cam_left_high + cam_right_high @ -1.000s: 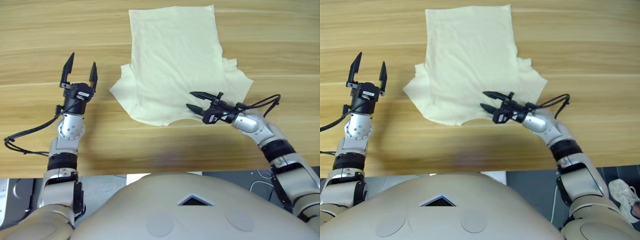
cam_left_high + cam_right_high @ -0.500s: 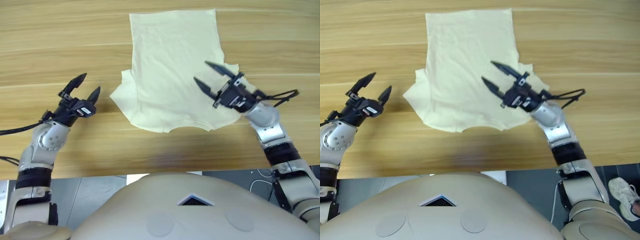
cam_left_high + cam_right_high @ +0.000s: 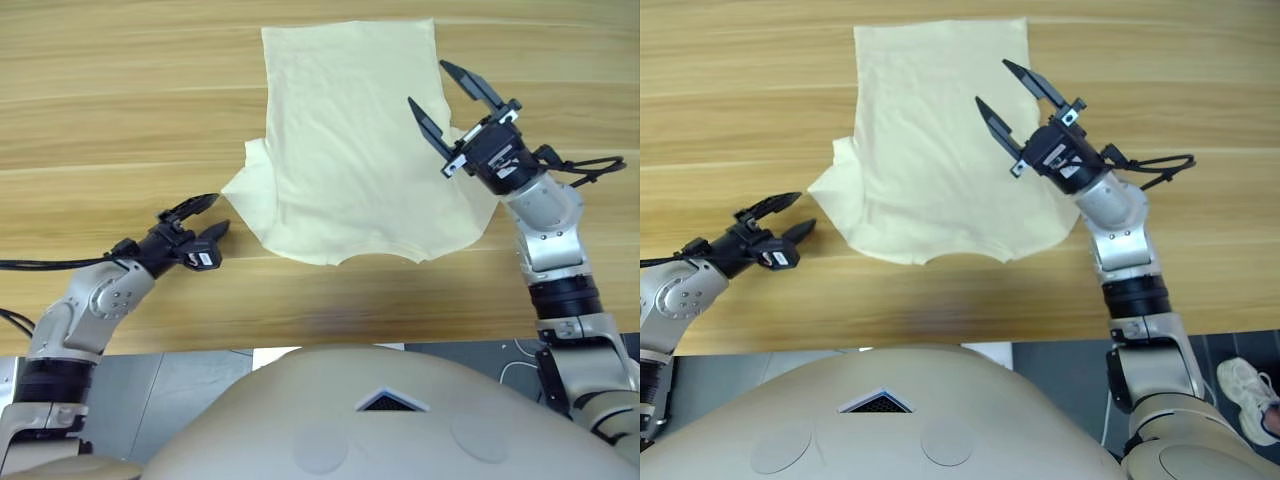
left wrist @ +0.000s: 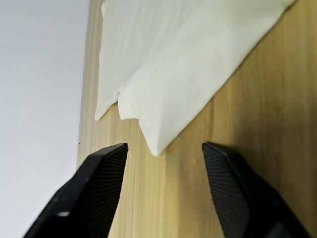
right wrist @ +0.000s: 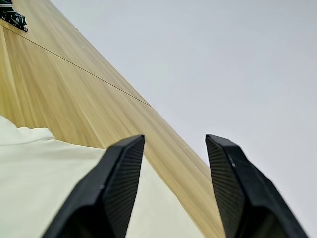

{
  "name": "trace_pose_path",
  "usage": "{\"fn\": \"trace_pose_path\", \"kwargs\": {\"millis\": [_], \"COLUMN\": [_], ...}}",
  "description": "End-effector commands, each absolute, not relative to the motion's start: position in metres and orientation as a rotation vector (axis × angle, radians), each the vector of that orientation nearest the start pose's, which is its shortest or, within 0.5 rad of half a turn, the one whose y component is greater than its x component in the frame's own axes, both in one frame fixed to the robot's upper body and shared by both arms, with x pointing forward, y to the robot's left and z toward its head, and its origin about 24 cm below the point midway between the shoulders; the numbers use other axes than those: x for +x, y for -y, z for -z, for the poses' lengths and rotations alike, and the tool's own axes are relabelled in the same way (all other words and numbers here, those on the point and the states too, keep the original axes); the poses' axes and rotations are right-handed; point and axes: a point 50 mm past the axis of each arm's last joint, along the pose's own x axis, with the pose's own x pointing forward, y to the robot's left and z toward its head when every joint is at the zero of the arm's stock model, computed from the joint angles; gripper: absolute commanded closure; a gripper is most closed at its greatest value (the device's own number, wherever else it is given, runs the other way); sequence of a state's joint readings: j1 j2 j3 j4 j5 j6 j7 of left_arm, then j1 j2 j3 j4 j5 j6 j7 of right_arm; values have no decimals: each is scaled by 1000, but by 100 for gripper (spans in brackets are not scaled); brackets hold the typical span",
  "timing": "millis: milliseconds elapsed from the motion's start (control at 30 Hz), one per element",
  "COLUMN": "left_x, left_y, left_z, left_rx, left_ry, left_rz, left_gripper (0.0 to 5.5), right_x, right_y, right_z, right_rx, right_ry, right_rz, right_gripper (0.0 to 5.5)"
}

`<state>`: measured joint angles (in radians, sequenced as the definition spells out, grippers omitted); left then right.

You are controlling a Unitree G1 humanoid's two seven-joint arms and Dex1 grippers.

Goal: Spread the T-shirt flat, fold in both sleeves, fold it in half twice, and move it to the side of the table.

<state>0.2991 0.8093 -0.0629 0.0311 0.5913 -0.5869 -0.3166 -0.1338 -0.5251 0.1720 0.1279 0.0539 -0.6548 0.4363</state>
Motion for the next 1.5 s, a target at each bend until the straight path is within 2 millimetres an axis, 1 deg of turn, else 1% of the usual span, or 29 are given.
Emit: {"fn": "trace_pose_path", "kwargs": {"millis": [33,167,267,400,500,600,733,867,900,933,1000,1033,1133,1233,1333,1500], "left_x": [181,192,194,194,194,197,203,203,202,202,202,202,205,207,206,202], "left_y": [-244,-240,-241,-249,-250,-244,-229,-224,-225,-226,-229,-231,-240,-243,-240,-227], "left_z": [-14,-11,-10,-10,-9,-4,-3,-1,0,0,2,2,1,1,4,8], "left_rx": [1324,1321,1329,1347,1347,1354,1399,1406,1405,1404,1401,1399,1407,1403,1392,1377], "left_ry": [-109,-85,-85,-112,-122,-109,-47,-42,-45,-52,-70,-81,-107,-114,-108,-67], "left_rz": [850,827,822,791,785,804,885,932,935,933,924,910,860,819,825,890], "left_gripper": [268,268,268,268,268,268,268,268,287,290,331,339,392,434,474,532], "right_x": [252,252,251,250,250,249,248,248,248,248,248,247,247,246,244,244], "right_y": [174,181,183,183,182,183,184,186,186,186,186,187,188,189,189,190], "right_z": [-95,-86,-83,-80,-77,-77,-75,-76,-76,-76,-76,-76,-75,-74,-77,-79], "right_rx": [-582,-608,-615,-615,-616,-617,-614,-611,-609,-608,-605,-604,-601,-598,-587,-591], "right_ry": [487,449,439,432,425,423,420,421,421,421,422,421,417,413,423,429], "right_rz": [-699,-669,-668,-666,-668,-665,-661,-651,-647,-645,-647,-647,-643,-635,-634,-629], "right_gripper": [321,321,321,321,321,321,321,321,321,321,321,321,321,321,321,321]}}
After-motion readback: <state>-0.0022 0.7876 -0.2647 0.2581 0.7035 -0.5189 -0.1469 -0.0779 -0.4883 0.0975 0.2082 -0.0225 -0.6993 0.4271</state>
